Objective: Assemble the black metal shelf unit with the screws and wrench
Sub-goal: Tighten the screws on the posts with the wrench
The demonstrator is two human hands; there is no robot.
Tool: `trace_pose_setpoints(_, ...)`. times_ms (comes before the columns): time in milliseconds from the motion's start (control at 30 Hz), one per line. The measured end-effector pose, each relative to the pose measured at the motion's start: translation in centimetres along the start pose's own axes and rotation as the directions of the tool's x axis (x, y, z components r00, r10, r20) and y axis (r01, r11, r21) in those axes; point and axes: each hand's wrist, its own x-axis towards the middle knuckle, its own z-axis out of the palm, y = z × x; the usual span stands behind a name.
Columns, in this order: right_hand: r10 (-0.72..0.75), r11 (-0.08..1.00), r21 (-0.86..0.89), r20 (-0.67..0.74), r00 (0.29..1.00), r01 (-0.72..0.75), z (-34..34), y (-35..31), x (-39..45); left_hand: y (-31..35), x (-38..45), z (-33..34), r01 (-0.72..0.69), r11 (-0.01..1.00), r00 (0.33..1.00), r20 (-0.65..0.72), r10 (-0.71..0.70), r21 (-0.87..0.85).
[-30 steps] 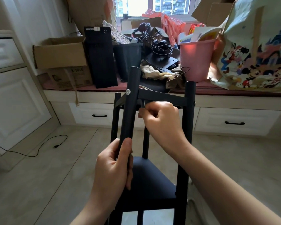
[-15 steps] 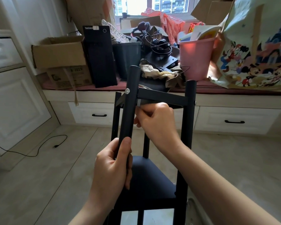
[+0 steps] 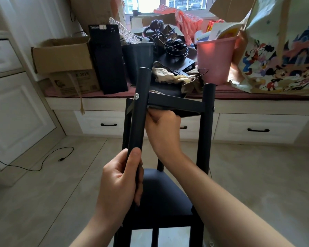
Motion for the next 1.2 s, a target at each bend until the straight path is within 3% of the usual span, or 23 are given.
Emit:
trace_pose_setpoints(433, -0.011, 1.000, 0.000, -0.017, 1.000, 0.011, 0.2, 0.1, 0.1, -0.2, 0.1, -0.2, 0.003, 1.000, 1.000, 0.009, -0.003, -0.003)
trace_pose_setpoints(567, 0.018, 1.000, -0.021, 0.051, 0.999, -0.017, -0.2, 0.1, -0.4, -0.2, 0.3, -0.3, 0.006, 1.000, 1.000, 0.004, -0.006, -0.012)
trace_pose_setpoints(867, 0.234, 0.972, -0.093, 0.250, 0.940, -0.217, -2.1, -0.9, -1.3, -0.3, 0.3, -0.5, -0.004, 1.000, 1.000, -0.001, 0.004, -0.019)
trace_pose_setpoints(1200, 0.159, 0.987, -0.075, 0.251, 0.955, -0.144, -4.6, -2.8, -0.4, -0.4, 0.3, -0.7, -0.011, 1.000, 1.000, 0.004, 0.011, -0.020)
